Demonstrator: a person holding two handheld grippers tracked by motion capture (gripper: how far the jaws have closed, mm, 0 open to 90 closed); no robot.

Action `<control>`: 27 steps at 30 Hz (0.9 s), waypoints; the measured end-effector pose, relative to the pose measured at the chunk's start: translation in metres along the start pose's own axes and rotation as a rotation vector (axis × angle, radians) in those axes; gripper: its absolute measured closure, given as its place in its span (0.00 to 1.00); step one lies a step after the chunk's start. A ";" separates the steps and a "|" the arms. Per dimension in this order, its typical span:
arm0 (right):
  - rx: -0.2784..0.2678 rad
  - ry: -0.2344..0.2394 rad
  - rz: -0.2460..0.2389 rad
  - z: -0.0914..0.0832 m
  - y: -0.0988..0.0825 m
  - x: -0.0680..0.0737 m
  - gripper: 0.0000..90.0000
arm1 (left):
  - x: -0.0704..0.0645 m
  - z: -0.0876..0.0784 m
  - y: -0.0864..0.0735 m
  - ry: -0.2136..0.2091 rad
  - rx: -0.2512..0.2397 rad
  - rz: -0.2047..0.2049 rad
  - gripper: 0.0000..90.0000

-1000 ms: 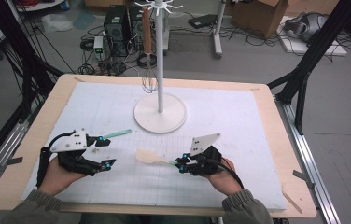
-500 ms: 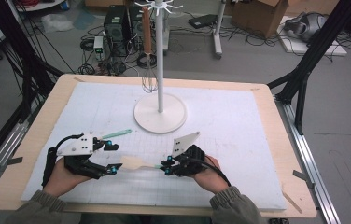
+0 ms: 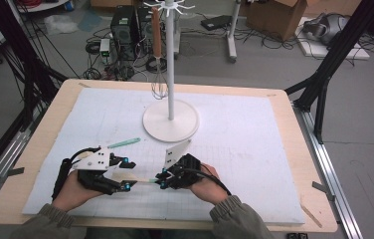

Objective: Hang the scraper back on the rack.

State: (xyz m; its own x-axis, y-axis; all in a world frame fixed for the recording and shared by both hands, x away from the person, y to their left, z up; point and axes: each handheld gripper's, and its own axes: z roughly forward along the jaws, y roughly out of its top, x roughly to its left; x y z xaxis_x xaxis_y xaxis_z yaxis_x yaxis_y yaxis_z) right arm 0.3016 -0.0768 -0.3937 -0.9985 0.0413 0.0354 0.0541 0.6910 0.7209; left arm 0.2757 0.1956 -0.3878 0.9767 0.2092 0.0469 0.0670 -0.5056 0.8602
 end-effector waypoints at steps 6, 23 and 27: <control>0.006 0.005 -0.017 0.005 0.006 0.001 0.86 | -0.001 0.003 -0.001 -0.019 0.021 0.026 0.58; 0.022 0.014 -0.062 0.011 0.026 0.006 0.86 | -0.001 0.011 -0.005 -0.046 0.114 0.043 0.71; 0.025 0.017 -0.077 0.012 0.030 0.006 0.86 | -0.001 0.011 -0.006 -0.044 0.128 0.040 0.74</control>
State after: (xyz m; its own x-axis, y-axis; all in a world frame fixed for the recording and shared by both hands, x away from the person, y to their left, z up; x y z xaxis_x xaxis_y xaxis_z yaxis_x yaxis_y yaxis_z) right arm 0.2972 -0.0467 -0.3803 -0.9997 -0.0246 -0.0080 -0.0231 0.7097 0.7042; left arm 0.2767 0.1894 -0.3983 0.9869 0.1515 0.0554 0.0504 -0.6157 0.7864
